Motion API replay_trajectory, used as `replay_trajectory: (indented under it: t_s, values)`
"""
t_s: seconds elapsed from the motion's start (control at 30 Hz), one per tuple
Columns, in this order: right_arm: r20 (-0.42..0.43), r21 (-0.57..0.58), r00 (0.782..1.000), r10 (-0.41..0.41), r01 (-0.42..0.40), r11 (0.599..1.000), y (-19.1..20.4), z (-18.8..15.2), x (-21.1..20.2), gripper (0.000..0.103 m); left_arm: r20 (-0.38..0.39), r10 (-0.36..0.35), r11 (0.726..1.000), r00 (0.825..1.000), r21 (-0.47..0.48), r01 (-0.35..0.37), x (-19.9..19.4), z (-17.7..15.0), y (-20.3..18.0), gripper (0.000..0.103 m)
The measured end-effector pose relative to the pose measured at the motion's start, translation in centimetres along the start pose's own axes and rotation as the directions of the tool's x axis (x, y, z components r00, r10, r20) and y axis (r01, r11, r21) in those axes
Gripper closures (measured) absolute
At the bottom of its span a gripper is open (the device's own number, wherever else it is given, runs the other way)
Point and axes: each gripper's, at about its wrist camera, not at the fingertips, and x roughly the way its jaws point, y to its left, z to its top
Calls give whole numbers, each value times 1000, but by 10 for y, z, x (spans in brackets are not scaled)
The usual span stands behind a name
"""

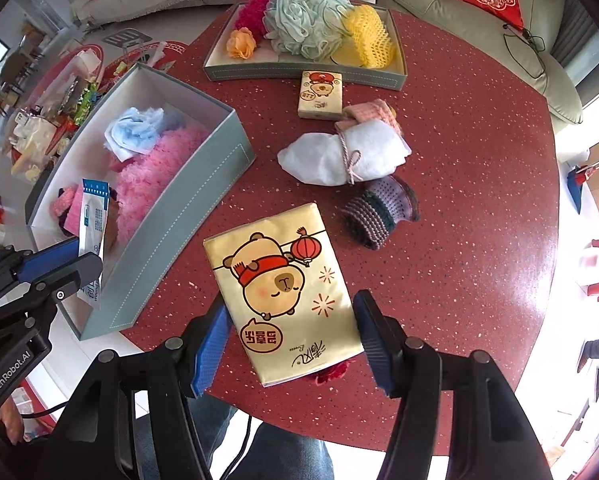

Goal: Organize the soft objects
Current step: 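Carry the plaster packet and tissue pack with both grippers over the box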

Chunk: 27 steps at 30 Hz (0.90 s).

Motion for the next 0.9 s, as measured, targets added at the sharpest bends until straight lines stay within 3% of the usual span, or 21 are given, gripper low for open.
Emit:
replay_trajectory:
  t_s: [0.43, 0.9]
  values:
    - [35, -121, 999, 8, -4, 993, 89, 39, -3, 38, 53, 34, 993, 998, -115, -27, -20, -12, 84, 79]
    - [-3, -254, 1000, 27, -27, 967, 154, 51, 11, 38, 15, 40, 985, 999, -166, -37, -9, -30, 120, 79]
